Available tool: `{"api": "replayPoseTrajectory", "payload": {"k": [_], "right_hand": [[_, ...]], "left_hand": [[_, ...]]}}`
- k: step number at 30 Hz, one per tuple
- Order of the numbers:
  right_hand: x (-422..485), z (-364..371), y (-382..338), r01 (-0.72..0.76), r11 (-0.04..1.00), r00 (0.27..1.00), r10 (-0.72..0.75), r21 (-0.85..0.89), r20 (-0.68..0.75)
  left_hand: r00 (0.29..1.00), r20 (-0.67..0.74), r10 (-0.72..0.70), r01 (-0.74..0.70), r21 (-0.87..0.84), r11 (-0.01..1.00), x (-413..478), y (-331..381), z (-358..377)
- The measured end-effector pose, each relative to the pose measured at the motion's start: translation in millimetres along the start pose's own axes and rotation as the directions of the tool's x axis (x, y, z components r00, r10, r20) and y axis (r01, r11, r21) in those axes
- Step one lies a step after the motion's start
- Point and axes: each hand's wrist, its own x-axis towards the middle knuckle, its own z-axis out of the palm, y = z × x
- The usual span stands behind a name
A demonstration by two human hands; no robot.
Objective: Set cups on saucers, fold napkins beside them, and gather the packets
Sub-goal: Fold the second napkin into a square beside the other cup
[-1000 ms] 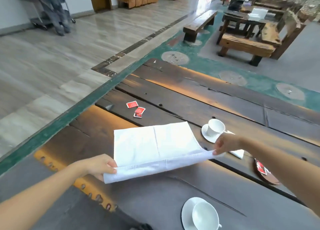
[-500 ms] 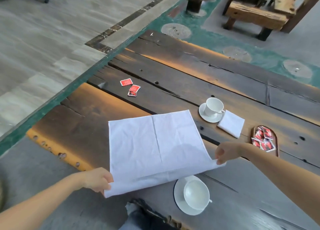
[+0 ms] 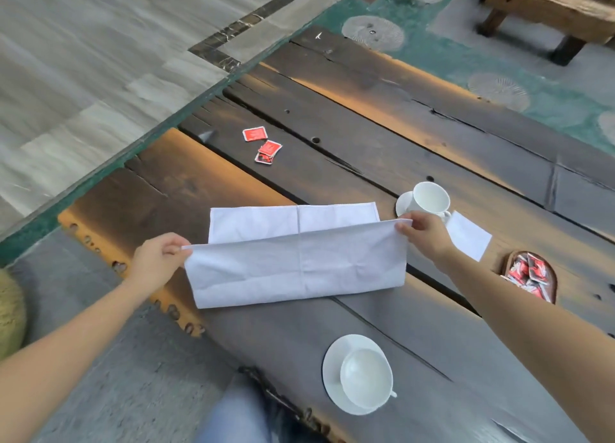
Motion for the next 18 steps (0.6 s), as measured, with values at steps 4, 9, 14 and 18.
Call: {"api": "replayPoseTrajectory", "payload": {"k": [4,9,14,18], "right_hand": [[26.6,13.3,-2.9,-0.031,0.998,0.992,0.023,-0.062,-0.123],[48.0,25.1,-3.9,-0.137,0.987,0.972,0.118,-0.079,-0.205],[65.3,32.1,2.0,-0.255,0.958,0.944,0.218,-0.129,-0.246],[79.7,41.1,3.2,-0.328,0.929,0.919,0.270,-0.174,-0.288]], "left_hand": [[0.999,-0.032,0.011,-0.011,-0.008,1.000,24.0,-0.9,5.9],[0.997,0.054,0.060,-0.060,0.009,0.998,69.6,4.2,8.5],[0.990,0.088,0.107,-0.117,0.120,0.986,111.6,6.1,19.8],[0.992,0.112,0.061,-0.091,0.283,0.955,139.5,8.8,32.1]]}}
